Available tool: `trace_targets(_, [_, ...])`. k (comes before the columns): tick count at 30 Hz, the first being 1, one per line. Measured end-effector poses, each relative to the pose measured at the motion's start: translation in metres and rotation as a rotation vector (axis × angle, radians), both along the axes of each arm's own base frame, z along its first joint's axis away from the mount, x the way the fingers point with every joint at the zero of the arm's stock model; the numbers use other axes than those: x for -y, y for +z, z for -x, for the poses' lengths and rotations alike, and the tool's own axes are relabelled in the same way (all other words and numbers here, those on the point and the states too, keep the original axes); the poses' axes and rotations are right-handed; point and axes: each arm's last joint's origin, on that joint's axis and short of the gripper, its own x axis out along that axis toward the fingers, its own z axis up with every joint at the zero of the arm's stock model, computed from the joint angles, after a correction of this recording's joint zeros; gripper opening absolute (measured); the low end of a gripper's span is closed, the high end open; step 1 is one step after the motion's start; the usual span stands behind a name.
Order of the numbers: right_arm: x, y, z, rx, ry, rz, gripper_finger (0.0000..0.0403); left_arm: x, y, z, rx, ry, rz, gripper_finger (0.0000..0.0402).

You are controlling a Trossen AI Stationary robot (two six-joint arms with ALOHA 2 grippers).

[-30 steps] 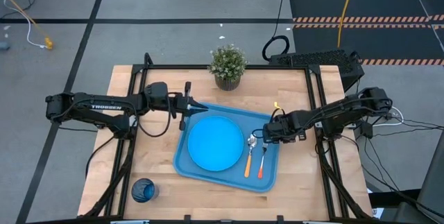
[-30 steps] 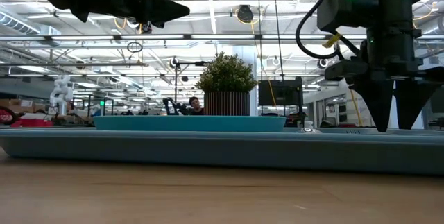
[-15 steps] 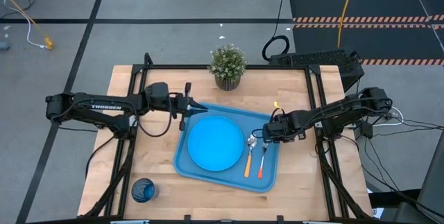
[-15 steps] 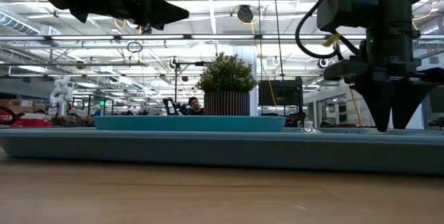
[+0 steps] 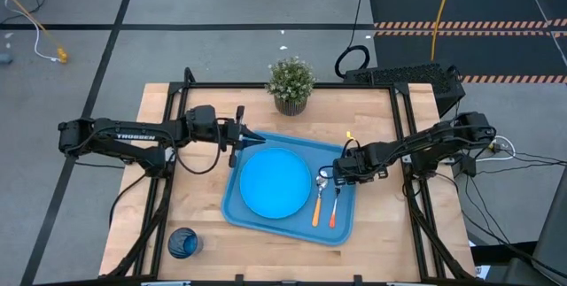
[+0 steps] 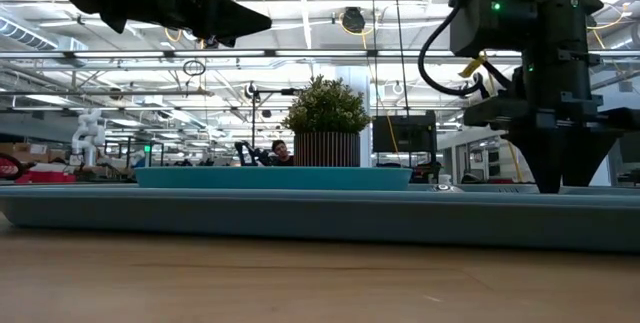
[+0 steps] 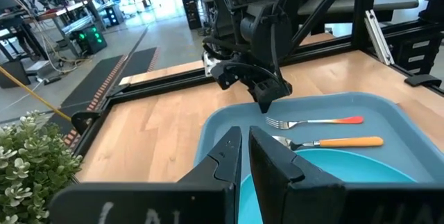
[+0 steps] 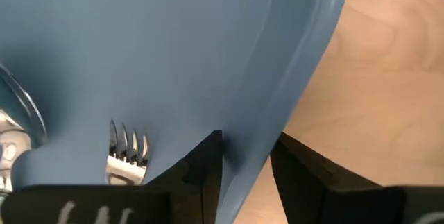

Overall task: Pick and place plate/cup/fork/spoon on tray
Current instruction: Move the blue tray to the center of the table

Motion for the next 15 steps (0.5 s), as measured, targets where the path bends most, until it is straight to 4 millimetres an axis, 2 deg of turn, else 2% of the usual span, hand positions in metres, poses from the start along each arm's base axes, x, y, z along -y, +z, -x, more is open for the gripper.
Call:
trace_targets(7, [0.0026,-0.0006,-0.0003,-0.005,0.039,0.0,0.0106,0.0,-0.0001,0.0,-0.001,0.0,0.001,0.0031])
trace_targets(15, [0.0082,-0.0004,-0.0013,0.001,0.071,0.003,0.008,0.0,-0.0001,0.0,-0.001,0.0,0.001,0.0031])
